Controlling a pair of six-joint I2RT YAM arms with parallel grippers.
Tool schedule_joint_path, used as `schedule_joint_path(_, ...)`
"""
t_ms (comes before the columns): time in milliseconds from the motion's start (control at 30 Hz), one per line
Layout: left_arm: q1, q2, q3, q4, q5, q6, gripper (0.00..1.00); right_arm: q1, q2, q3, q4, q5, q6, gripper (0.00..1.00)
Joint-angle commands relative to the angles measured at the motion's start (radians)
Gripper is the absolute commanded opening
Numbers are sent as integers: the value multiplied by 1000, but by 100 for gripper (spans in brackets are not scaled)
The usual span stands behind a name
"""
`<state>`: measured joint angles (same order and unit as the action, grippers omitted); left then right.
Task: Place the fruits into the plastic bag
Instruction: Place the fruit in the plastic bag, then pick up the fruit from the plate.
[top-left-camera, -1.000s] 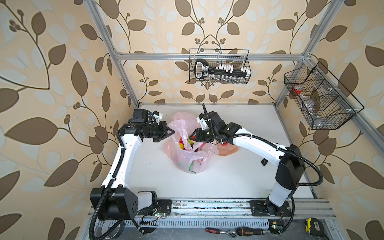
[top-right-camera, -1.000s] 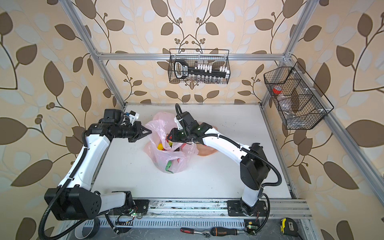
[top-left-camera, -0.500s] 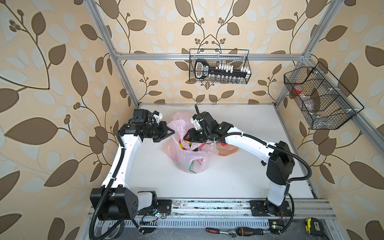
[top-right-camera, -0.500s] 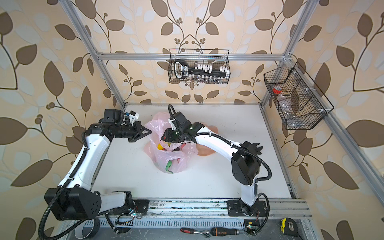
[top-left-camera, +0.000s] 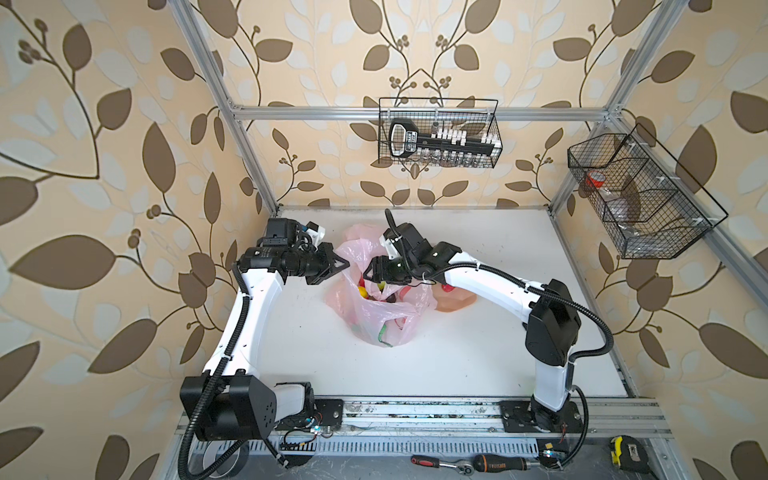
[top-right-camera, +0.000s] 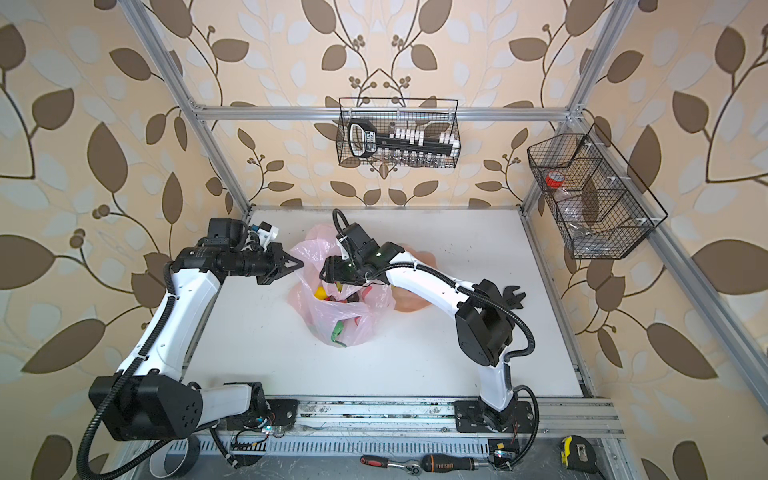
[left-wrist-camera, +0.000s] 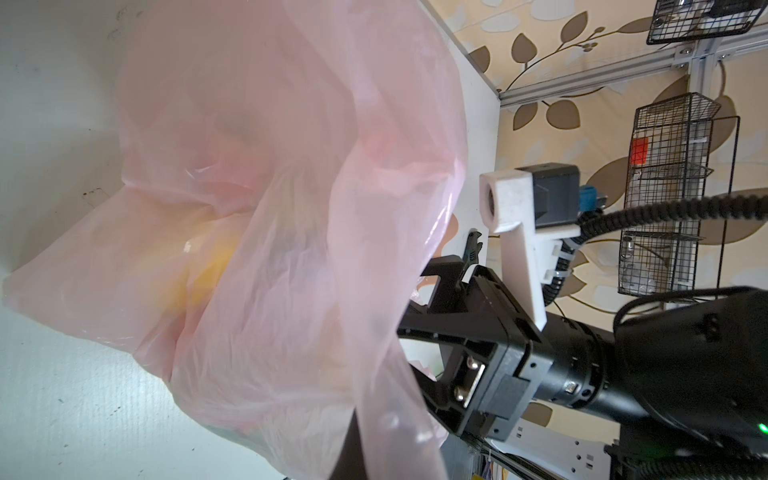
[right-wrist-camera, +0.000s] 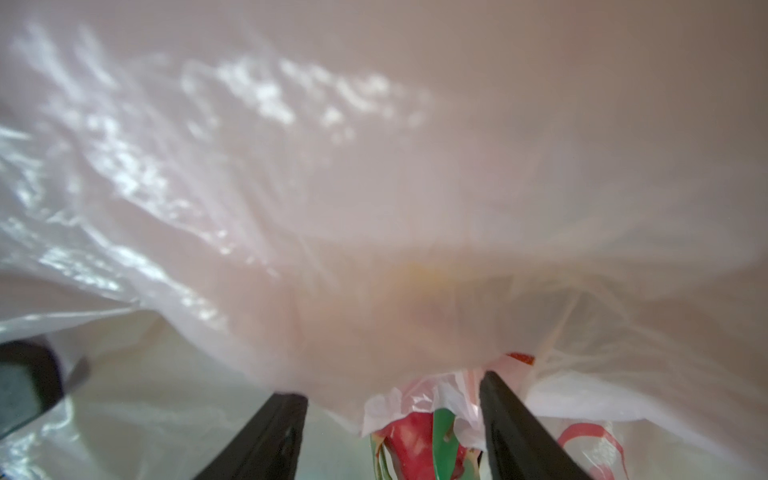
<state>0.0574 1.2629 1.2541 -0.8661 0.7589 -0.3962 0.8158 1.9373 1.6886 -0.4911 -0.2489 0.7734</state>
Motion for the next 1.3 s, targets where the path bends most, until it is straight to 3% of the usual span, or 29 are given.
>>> schedule_joint_path(0,-10,-25,-6,10,28,8,0,0,-35,12,-24,18,-24,69)
schedule_joint_path(367,-10,-19,1,11,27,11,0,-37,-215,-61,-97,61,-97,72)
schedule_joint_path(567,-10,-21,3,10,26,14,0,-141,-374,-211,-132,100,-122,80)
schedule_joint_path(700,-10,-20,5,13,29,11,0,-264,-456,-338,-145,136,-136,87)
schedule_joint_path(933,-10,-23,3,13,31,10,0,-404,-396,-438,-169,187,-213,89)
schedule_joint_path(1100,-11,-30,7,3,28,13,0,-436,-284,-413,-164,217,-237,88)
schedule_joint_path(1267,-10,-36,4,-2,26,14,0,-440,-157,-353,-171,249,-237,81)
